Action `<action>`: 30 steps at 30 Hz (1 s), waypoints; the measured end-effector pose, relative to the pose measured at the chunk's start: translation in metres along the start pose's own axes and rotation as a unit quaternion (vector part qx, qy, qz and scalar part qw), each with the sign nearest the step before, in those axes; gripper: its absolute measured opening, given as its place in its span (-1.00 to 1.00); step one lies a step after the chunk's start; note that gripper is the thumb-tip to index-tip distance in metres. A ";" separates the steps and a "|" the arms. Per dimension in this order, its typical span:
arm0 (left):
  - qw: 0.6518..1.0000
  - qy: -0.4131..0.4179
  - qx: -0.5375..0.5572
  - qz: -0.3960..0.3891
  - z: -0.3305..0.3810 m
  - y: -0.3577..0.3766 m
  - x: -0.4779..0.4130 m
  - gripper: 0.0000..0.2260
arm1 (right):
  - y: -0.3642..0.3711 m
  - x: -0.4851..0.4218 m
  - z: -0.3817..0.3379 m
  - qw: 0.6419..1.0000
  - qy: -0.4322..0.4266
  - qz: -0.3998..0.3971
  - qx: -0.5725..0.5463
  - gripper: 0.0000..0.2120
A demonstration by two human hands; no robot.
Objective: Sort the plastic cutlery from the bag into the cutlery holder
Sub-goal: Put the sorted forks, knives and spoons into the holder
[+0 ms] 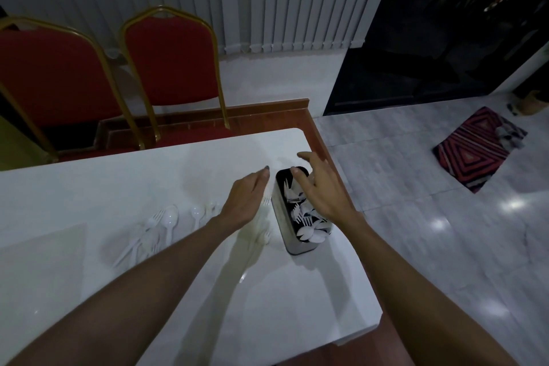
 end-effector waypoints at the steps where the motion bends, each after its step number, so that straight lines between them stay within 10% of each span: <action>1: 1.000 0.006 -0.010 0.008 -0.005 -0.005 0.001 -0.62 | 0.002 0.000 -0.006 1.000 -0.017 0.012 0.008 -0.60; 10: 0.994 -0.039 -0.073 0.074 -0.092 -0.050 0.039 -0.66 | 0.088 0.017 -0.051 0.994 -0.107 0.006 -0.018 -0.72; 15: 0.990 -0.061 -0.102 0.080 -0.149 -0.053 0.077 -0.70 | 0.160 0.050 0.004 0.983 0.156 -0.073 0.058 -0.93; 20: 0.983 -0.111 -0.115 0.090 -0.199 -0.051 0.109 -0.78 | 0.187 0.082 0.040 0.941 0.332 -0.012 0.057 -0.63; 30: 0.987 -0.102 -0.102 0.070 -0.219 -0.038 0.117 -0.79 | 0.202 0.061 0.047 0.924 0.379 0.029 0.040 -0.73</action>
Point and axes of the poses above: each hand's wrist, its own x-axis away from the middle knuckle, its own y-axis out of the palm, z = x × y, the point moved 3 cm from there along -x, towards the middle knuckle, and after that the axes turned 9 degrees about -x, right-handed, at the moved point
